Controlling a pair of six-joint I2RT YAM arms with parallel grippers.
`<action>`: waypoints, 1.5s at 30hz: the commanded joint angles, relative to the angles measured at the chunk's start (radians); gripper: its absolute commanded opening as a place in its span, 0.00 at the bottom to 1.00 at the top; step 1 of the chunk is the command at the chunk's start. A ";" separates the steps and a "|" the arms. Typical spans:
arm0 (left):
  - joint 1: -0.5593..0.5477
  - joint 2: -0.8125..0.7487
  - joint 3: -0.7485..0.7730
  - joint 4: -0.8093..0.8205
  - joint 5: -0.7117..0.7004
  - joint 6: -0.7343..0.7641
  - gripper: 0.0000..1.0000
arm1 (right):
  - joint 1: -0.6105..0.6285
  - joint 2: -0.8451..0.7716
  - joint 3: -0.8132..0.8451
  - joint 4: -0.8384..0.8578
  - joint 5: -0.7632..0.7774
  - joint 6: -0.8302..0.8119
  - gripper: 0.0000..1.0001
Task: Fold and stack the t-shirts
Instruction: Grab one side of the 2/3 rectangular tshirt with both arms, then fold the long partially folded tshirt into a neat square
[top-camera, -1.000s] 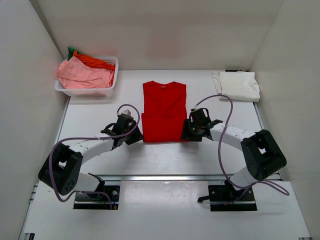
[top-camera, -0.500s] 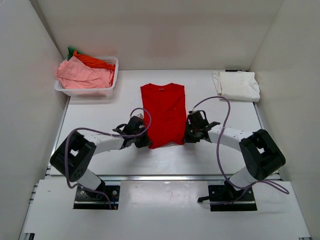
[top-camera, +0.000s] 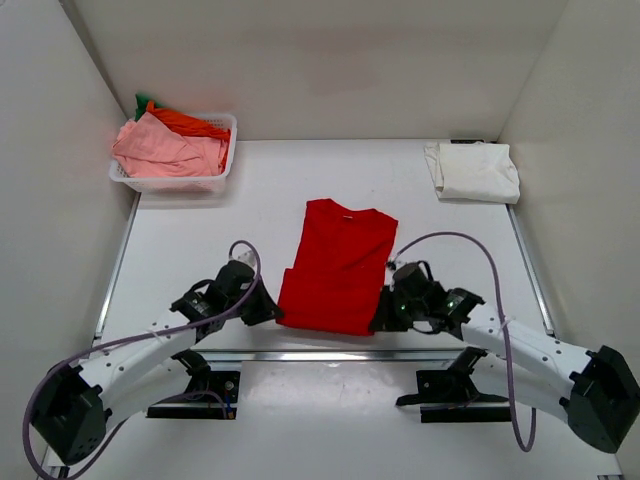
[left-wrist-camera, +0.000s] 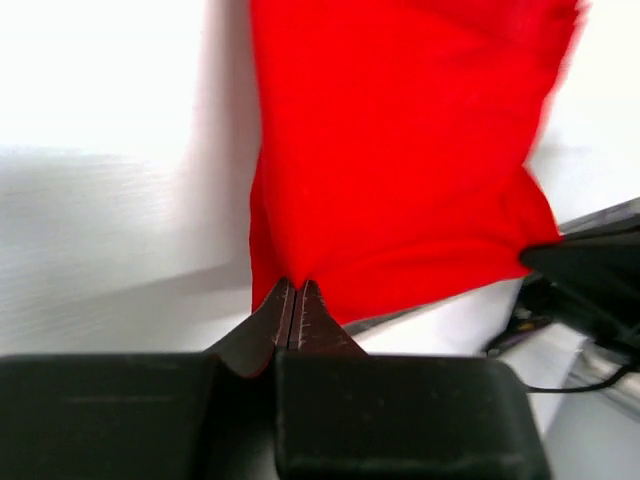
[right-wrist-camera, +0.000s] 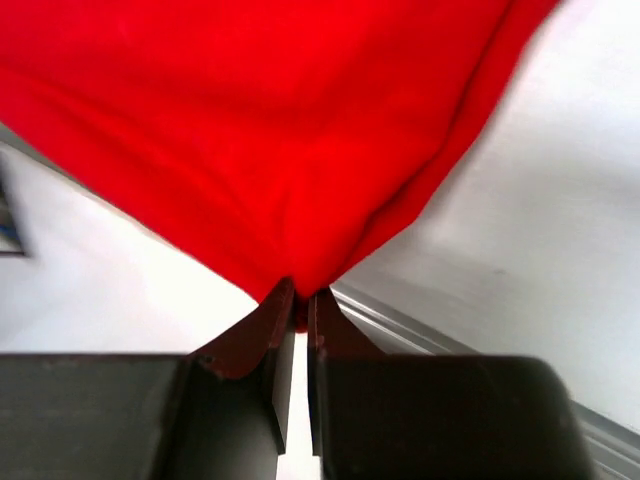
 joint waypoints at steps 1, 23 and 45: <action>0.038 0.009 0.140 -0.052 0.010 0.004 0.00 | -0.156 -0.047 0.124 -0.081 -0.129 -0.100 0.00; 0.406 1.282 1.319 0.232 0.142 0.078 0.38 | -0.744 0.985 1.057 0.270 -0.108 -0.476 0.52; 0.349 1.008 0.759 0.372 0.107 0.102 0.41 | -0.554 0.729 0.709 0.266 0.050 -0.538 0.94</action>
